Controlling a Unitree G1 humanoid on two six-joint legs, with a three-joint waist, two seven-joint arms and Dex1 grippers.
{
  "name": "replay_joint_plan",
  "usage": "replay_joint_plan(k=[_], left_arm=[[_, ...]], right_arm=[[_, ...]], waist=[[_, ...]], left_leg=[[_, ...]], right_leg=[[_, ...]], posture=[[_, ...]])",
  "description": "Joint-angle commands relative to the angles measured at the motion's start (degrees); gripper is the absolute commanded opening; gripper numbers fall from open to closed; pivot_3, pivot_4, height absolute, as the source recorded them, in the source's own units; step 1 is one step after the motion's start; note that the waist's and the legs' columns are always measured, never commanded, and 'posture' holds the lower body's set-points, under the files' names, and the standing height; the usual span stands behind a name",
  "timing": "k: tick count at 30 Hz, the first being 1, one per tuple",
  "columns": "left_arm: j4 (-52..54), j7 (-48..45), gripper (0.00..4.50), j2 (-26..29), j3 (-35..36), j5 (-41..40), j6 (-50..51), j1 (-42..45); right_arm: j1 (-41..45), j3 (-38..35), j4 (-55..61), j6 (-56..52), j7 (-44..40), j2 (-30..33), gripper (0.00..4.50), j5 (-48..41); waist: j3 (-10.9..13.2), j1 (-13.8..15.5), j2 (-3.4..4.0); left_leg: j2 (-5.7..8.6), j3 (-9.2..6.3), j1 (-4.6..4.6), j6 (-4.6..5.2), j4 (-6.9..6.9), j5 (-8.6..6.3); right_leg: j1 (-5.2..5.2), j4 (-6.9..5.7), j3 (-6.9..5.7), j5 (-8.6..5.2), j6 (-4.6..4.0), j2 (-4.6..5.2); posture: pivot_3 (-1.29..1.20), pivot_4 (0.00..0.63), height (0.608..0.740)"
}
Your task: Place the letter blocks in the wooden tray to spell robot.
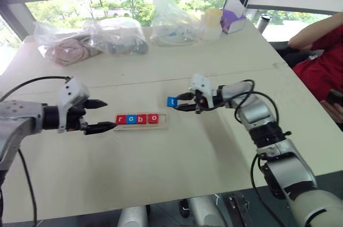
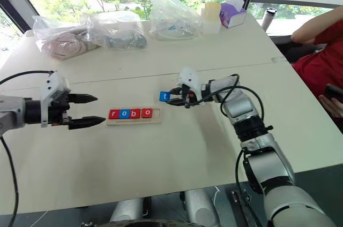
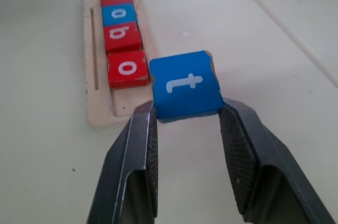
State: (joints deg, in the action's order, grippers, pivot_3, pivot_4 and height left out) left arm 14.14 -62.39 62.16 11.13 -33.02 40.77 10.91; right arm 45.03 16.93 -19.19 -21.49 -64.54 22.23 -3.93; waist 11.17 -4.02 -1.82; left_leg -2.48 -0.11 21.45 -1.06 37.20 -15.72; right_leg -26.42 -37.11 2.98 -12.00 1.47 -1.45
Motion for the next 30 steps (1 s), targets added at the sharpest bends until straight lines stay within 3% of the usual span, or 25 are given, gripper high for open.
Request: replay_joint_plan(k=[1,30], left_arm=[[1.1,0.1,4.50,0.3,2.7,-0.1,-0.7,-0.5],[2.9,7.0,4.50,-4.6,2.0,0.6,-1.4,0.5]], right_arm=[[-0.4,2.8,3.6,-0.4,-0.2,0.0,1.09,1.6],[1.3,7.2,0.1,0.3,-0.4,-4.0,1.09,4.6]], waist=[[0.0,0.2,0.00],[0.0,0.0,-0.02]], left_leg=[[0.00,-0.01,0.01,0.00,0.00,0.00],[-0.02,-0.06,-0.04,0.00,0.02,0.00]], right_leg=[[0.00,0.00,0.00,0.00,0.00,0.00],[0.04,-0.05,-0.02,0.02,0.01,-0.04]], posture=[[0.00,0.150,0.739],[0.00,0.150,0.739]])
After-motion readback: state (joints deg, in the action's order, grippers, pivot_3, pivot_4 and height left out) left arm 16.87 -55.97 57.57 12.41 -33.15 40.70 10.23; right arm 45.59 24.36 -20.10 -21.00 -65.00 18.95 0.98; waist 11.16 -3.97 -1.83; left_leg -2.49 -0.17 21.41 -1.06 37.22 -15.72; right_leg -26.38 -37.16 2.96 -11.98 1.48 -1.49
